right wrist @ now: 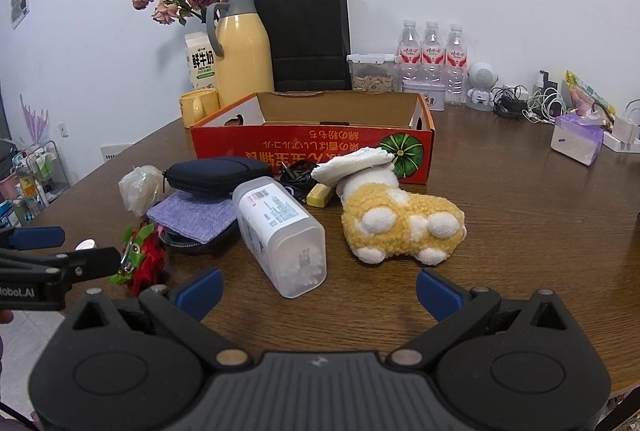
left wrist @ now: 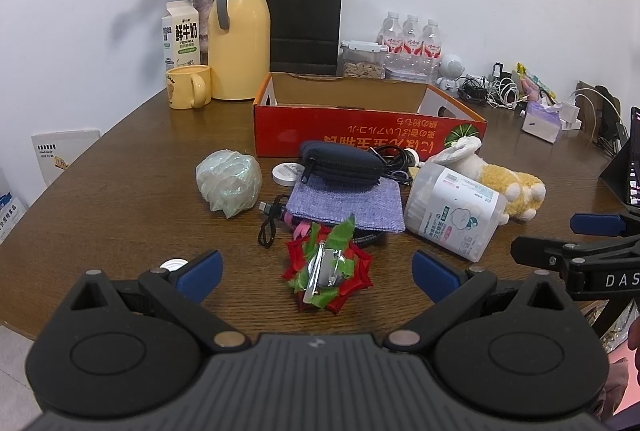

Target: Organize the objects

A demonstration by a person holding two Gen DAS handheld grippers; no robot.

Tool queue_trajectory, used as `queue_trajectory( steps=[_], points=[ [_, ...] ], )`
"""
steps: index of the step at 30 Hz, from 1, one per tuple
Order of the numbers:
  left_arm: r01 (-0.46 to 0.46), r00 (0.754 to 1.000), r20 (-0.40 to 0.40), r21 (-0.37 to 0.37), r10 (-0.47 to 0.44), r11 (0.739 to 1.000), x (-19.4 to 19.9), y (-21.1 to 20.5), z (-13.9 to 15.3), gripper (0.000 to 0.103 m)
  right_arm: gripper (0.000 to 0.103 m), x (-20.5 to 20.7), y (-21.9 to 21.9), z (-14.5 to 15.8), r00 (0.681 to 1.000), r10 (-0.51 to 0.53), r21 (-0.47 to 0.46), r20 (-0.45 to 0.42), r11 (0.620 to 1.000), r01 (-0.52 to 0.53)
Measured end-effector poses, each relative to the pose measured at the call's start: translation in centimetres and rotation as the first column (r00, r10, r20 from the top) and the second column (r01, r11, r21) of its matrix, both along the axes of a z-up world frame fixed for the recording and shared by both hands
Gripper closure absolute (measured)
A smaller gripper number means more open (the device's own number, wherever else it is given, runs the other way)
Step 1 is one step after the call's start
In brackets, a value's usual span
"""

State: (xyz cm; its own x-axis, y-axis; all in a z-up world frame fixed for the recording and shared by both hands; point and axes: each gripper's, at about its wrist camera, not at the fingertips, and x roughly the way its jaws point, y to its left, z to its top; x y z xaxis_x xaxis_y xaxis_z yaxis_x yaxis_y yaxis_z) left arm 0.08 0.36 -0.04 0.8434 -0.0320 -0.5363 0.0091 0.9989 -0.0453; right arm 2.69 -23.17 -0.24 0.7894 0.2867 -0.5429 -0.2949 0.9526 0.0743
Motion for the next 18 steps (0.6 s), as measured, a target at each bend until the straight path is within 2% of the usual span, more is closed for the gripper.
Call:
queue_trajectory(
  steps=[6,13,18],
  points=[
    [-0.031,1.000,-0.004,-0.016,0.031,0.999,0.4,1.0,-0.4,0.000,0.000,0.7,0.1,-0.5,1.000,0.023,-0.002,-0.010,1.000,-0.023],
    [-0.114,0.993,-0.034,-0.046,0.112,0.992,1.3,4.0,-0.9,0.000,0.000,2.2,1.1,-1.0,0.998,0.062,-0.021,0.002,0.998,-0.062],
    [-0.174,0.982,-0.086,-0.033,0.171,0.984,1.9,6.2,-1.8,0.002,0.000,3.7,2.1,-1.3,0.997,0.081,-0.041,0.003,0.996,-0.081]
  ],
)
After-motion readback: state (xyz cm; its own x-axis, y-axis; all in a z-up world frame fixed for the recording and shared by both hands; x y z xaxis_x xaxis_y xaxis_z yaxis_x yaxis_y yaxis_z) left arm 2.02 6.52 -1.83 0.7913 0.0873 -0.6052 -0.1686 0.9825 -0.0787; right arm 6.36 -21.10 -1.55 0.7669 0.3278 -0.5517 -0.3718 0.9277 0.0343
